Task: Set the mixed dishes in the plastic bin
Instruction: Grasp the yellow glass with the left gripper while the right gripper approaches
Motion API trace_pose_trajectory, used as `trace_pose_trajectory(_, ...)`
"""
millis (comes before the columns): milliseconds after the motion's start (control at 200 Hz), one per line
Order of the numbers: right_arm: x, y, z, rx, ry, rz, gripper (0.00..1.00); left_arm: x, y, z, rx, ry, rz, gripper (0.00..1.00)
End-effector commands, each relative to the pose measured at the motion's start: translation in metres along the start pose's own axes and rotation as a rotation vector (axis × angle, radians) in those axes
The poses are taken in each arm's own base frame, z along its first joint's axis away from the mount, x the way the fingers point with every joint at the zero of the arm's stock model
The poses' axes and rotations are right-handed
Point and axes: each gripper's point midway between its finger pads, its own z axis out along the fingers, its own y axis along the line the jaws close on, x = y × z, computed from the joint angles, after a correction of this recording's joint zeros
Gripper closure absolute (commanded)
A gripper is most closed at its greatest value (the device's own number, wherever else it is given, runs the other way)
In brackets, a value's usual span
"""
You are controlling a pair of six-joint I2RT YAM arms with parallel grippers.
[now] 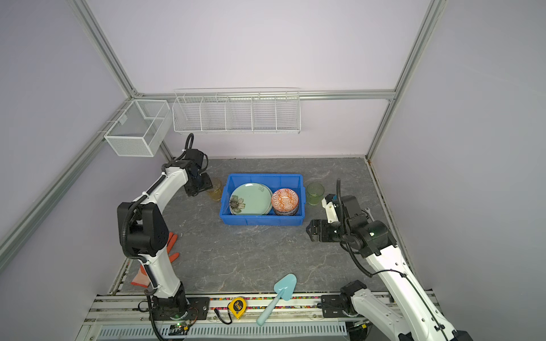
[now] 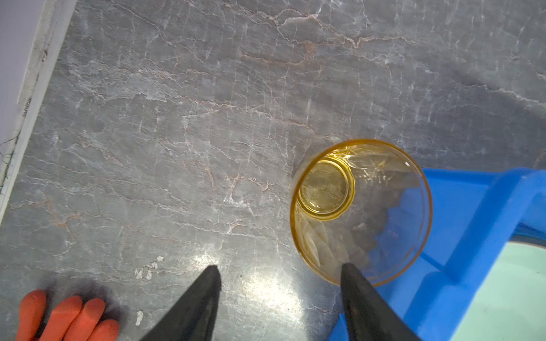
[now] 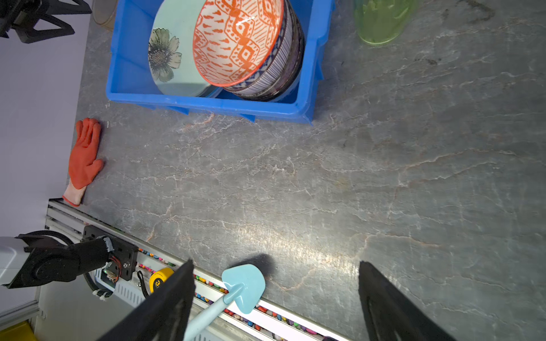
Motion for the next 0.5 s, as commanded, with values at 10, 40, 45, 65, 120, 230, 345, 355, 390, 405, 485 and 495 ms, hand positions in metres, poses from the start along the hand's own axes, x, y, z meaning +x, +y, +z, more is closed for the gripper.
trace_pose_trajectory(10,0.016,-0.014,-0.003,0.061,0.026,0.021,0.12,-0.005,-0.001,0.005,-0.009,0.011,-0.012,0.38)
trace_pose_trajectory(40,0.017,-0.016,-0.003,0.067,0.026,0.024,0.12,-0.005,-0.001,0.007,-0.014,0.013,-0.01,0.4)
trace_pose_trajectory(45,0.018,-0.016,-0.004,0.068,0.026,0.025,0.12,-0.005,-0.001,0.007,-0.013,0.013,-0.01,0.4)
trace_pose_trajectory(65,0.018,-0.017,-0.004,0.07,0.022,0.026,0.12,-0.006,-0.001,0.009,-0.015,0.014,-0.01,0.41)
trace_pose_trajectory(120,0.021,-0.02,-0.006,0.079,0.018,0.033,0.12,-0.005,-0.002,0.014,-0.016,0.021,-0.01,0.42)
trace_pose_trajectory(230,0.025,-0.022,-0.007,0.085,0.015,0.044,0.12,-0.005,-0.005,0.02,-0.01,0.031,-0.011,0.45)
trace_pose_trajectory(345,0.028,-0.024,-0.008,0.089,0.012,0.054,0.12,-0.007,-0.007,0.021,-0.004,0.028,-0.011,0.51)
trace_pose_trajectory(355,0.028,-0.024,-0.008,0.09,0.012,0.054,0.12,-0.007,-0.007,0.022,-0.003,0.029,-0.012,0.52)
trace_pose_trajectory(390,0.029,-0.025,-0.008,0.092,0.011,0.056,0.12,-0.007,-0.008,0.023,0.002,0.032,-0.012,0.55)
trace_pose_trajectory(405,0.029,-0.026,-0.008,0.094,0.01,0.057,0.12,-0.007,-0.009,0.023,0.005,0.033,-0.012,0.56)
trace_pose_trajectory(485,0.03,-0.027,-0.008,0.098,0.012,0.061,0.12,-0.006,-0.01,0.026,0.008,0.04,-0.012,0.59)
trace_pose_trajectory(495,0.03,-0.026,-0.008,0.097,0.012,0.062,0.12,-0.005,-0.01,0.026,0.007,0.041,-0.011,0.59)
